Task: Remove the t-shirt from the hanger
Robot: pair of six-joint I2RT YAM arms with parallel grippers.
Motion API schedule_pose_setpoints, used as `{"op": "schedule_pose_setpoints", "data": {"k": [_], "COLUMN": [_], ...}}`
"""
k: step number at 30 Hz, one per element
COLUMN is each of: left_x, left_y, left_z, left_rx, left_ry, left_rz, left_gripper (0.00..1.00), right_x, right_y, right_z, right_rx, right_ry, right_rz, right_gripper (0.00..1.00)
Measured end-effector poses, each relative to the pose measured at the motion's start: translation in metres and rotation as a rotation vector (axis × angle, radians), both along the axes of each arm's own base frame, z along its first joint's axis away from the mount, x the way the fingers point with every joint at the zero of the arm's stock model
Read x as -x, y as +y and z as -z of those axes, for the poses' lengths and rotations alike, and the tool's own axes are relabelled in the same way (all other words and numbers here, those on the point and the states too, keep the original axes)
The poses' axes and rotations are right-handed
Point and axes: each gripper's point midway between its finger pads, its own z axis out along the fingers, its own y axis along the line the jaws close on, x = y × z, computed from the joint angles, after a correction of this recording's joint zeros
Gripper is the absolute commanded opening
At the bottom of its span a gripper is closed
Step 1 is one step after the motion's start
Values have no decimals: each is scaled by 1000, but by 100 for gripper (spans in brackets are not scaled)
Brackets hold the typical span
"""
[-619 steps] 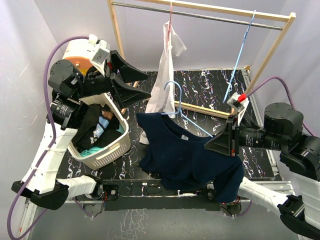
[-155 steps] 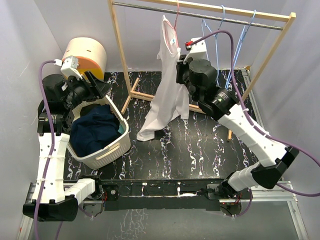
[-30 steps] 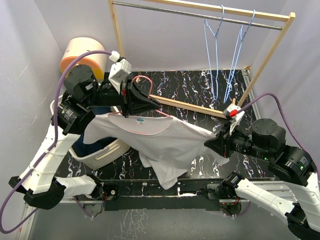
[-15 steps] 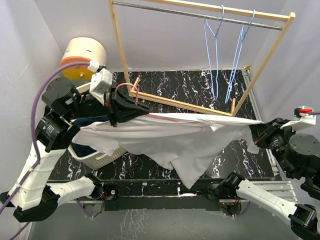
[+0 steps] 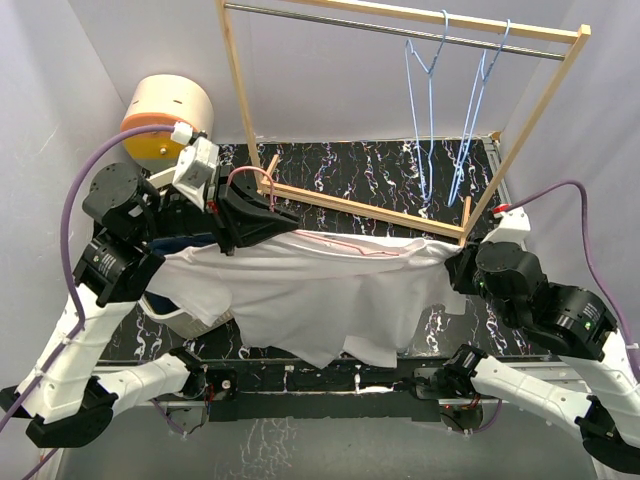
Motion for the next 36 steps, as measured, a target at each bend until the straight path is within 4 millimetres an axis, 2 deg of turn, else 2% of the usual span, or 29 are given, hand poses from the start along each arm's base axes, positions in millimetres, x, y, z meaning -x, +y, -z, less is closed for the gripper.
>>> {"op": "schedule_pose_setpoints", "data": {"k": [5, 12, 13, 19, 22, 25, 27, 30, 34, 36], "left_x": [-12, -21, -22, -30, -40, -54, -61, -65, -62, -59], "left_y": [-4, -3, -4, -12, -24, -37, -44, -51, -53, -54], "left_z": [7, 13, 12, 15, 15, 23, 31, 42, 45, 44], "left_rx": [-15, -34, -28, 6, 17, 10, -2, -21, -21, -11], "left_ry": [13, 13, 10, 24, 40, 77, 103, 137, 154, 155], "left_rz": [-33, -83, -86, -74, -48, -23, -11, 12, 50, 73], "left_gripper": [0, 0, 0, 0, 0, 0, 0, 0, 0, 0], "right_x": [2, 8, 8, 7, 8, 13, 19, 31, 49, 54], "right_y": [2, -9, -9, 0, 5, 12, 20, 39, 65, 77], "right_z": [2, -10, -11, -2, 0, -4, -16, -49, -92, -103], "right_rx": [1, -30, -32, 1, 14, 7, -25, -108, -206, -225], "right_ry": [9, -31, -33, 6, 19, 20, 4, -59, -155, -184], "right_rz": [-20, -3, -5, -44, -74, -141, -211, -355, -556, -634], "right_gripper": [8, 8, 10, 36, 41, 41, 41, 41, 45, 45]}}
